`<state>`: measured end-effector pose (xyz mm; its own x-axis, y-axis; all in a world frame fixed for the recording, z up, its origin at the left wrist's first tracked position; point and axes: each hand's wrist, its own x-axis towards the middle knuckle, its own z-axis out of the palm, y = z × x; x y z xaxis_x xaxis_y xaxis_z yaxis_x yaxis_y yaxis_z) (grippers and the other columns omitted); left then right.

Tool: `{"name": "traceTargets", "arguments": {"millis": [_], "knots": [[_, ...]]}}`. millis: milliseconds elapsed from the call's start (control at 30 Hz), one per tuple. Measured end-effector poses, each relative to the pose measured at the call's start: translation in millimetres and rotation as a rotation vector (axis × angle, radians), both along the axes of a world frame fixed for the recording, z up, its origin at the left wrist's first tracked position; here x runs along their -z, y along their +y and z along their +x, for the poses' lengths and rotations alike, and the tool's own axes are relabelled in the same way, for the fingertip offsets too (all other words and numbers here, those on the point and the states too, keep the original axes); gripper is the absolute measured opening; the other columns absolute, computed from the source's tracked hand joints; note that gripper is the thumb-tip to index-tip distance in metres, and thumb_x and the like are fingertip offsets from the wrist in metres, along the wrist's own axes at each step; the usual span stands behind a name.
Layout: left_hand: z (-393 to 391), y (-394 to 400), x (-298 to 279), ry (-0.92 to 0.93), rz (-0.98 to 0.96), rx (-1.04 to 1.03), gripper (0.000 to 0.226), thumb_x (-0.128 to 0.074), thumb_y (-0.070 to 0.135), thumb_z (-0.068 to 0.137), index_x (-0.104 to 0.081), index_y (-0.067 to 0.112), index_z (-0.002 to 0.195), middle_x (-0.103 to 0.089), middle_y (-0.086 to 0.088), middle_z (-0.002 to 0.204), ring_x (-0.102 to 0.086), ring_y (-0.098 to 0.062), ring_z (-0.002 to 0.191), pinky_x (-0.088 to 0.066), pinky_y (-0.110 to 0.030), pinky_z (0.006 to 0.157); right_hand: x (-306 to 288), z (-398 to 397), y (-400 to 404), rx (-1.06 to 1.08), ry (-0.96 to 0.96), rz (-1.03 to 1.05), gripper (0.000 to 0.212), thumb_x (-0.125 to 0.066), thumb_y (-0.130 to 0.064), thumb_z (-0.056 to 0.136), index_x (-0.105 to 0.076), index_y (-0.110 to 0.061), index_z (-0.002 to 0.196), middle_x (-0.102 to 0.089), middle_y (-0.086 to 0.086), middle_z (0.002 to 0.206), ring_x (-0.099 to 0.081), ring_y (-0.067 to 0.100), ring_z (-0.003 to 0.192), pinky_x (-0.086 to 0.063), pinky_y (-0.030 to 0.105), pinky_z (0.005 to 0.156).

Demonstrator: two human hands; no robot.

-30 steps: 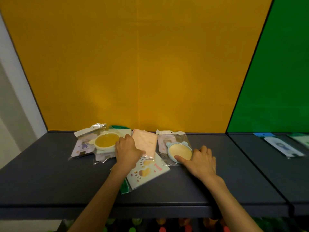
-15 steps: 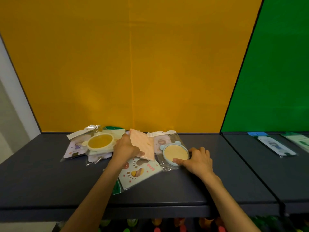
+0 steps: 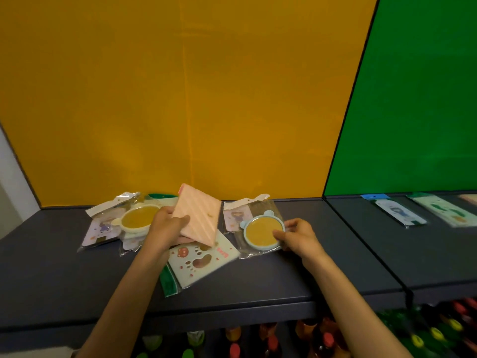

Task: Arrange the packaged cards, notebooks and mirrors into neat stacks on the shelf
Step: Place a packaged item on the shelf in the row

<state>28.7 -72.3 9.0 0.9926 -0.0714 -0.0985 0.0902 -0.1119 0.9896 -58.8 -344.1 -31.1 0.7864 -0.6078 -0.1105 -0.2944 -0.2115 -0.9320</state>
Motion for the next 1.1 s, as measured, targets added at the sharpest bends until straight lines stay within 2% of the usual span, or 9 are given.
{"name": "traceTargets", "arguments": {"millis": [67, 167, 300, 467, 567, 700, 800, 967, 1100], "knots": [[-3.0, 2.8, 1.7, 0.043, -0.099, 0.024, 0.026, -0.062, 0.007, 0.093, -0.053, 0.011, 0.118, -0.066, -0.014, 0.109, -0.066, -0.027, 0.088, -0.058, -0.039, 0.063, -4.2, -9.0, 0.1, 0.003, -0.061, 0.168, 0.023, -0.074, -0.006, 0.085, -0.059, -0.008, 0.101, -0.069, 0.014, 0.096, -0.069, 0.02, 0.074, -0.055, 0.029, 0.052], [-9.3, -0.2, 4.6, 0.103, -0.243, 0.101, 0.025, -0.064, 0.003, 0.091, -0.06, 0.011, 0.114, -0.07, -0.01, 0.106, -0.069, -0.026, 0.092, -0.058, -0.042, 0.08, -6.5, -27.6, 1.6, 0.03, -0.151, 0.253, 0.026, -0.069, 0.0, 0.087, -0.059, -0.001, 0.111, -0.068, 0.014, 0.089, -0.072, 0.017, 0.066, -0.057, 0.031, 0.054], [-20.1, -18.1, 9.8, 0.132, -0.339, 0.207, 0.021, -0.061, -0.001, 0.093, -0.065, 0.012, 0.109, -0.073, -0.005, 0.101, -0.07, -0.02, 0.089, -0.058, -0.032, 0.07, -8.3, -59.8, -0.6, 0.106, -0.265, 0.267, 0.027, -0.069, 0.003, 0.087, -0.059, -0.001, 0.112, -0.069, 0.013, 0.085, -0.073, 0.016, 0.065, -0.057, 0.03, 0.054], [-34.6, -54.6, 10.9, 0.168, -0.375, 0.309, 0.027, -0.061, -0.002, 0.092, -0.063, 0.013, 0.116, -0.072, -0.007, 0.109, -0.069, -0.023, 0.097, -0.056, -0.039, 0.083, -18.7, -103.5, -21.8, 0.209, -0.372, 0.262, 0.019, -0.068, 0.003, 0.087, -0.065, 0.001, 0.106, -0.075, 0.005, 0.073, -0.073, 0.015, 0.068, -0.056, 0.026, 0.055], [-51.2, -84.9, 5.4, 0.193, -0.408, 0.382, 0.027, -0.058, -0.006, 0.092, -0.064, 0.015, 0.11, -0.073, -0.005, 0.102, -0.069, -0.023, 0.094, -0.056, -0.041, 0.086, -26.6, -132.4, -43.8, 0.266, -0.414, 0.233, 0.014, -0.068, 0.0, 0.088, -0.067, -0.004, 0.101, -0.077, 0.008, 0.08, -0.074, 0.021, 0.074, -0.057, 0.03, 0.061], [-77.2, -130.8, 4.4, 0.206, -0.417, 0.462, 0.027, -0.059, -0.003, 0.093, -0.065, 0.014, 0.113, -0.075, -0.006, 0.104, -0.07, -0.022, 0.095, -0.062, -0.035, 0.071, -27.2, -172.5, -78.9, 0.332, -0.463, 0.209, 0.012, -0.068, -0.002, 0.088, -0.069, -0.01, 0.097, -0.076, 0.005, 0.079, -0.072, 0.022, 0.077, -0.058, 0.036, 0.069], [-107.1, -174.8, 5.2, 0.217, -0.412, 0.507, 0.028, -0.061, 0.0, 0.093, -0.065, 0.014, 0.116, -0.076, -0.006, 0.106, -0.072, -0.022, 0.097, -0.062, -0.035, 0.07, -24.4, -211.4, -114.4, 0.351, -0.467, 0.218, 0.014, -0.067, -0.002, 0.089, -0.071, -0.008, 0.101, -0.077, 0.008, 0.087, -0.072, 0.024, 0.08, -0.06, 0.041, 0.075], [-168.9, -258.1, 4.4, 0.204, -0.387, 0.531, 0.025, -0.063, 0.001, 0.092, -0.066, 0.013, 0.113, -0.076, -0.006, 0.105, -0.072, -0.021, 0.095, -0.062, -0.034, 0.069, -14.3, -278.0, -183.2, 0.361, -0.479, 0.235, 0.014, -0.066, -0.005, 0.091, -0.071, -0.008, 0.103, -0.077, 0.0, 0.083, -0.072, 0.016, 0.074, -0.058, 0.031, 0.063], [-223.2, -332.7, 5.1, 0.211, -0.377, 0.507, 0.024, -0.063, -0.001, 0.091, -0.067, 0.009, 0.112, -0.075, -0.009, 0.107, -0.071, -0.024, 0.099, -0.061, -0.038, 0.075, -4.8, -329.5, -245.0, 0.376, -0.479, 0.244, 0.016, -0.066, -0.004, 0.091, -0.068, -0.004, 0.106, -0.076, 0.006, 0.085, -0.072, 0.017, 0.073, -0.06, 0.033, 0.063]]}}
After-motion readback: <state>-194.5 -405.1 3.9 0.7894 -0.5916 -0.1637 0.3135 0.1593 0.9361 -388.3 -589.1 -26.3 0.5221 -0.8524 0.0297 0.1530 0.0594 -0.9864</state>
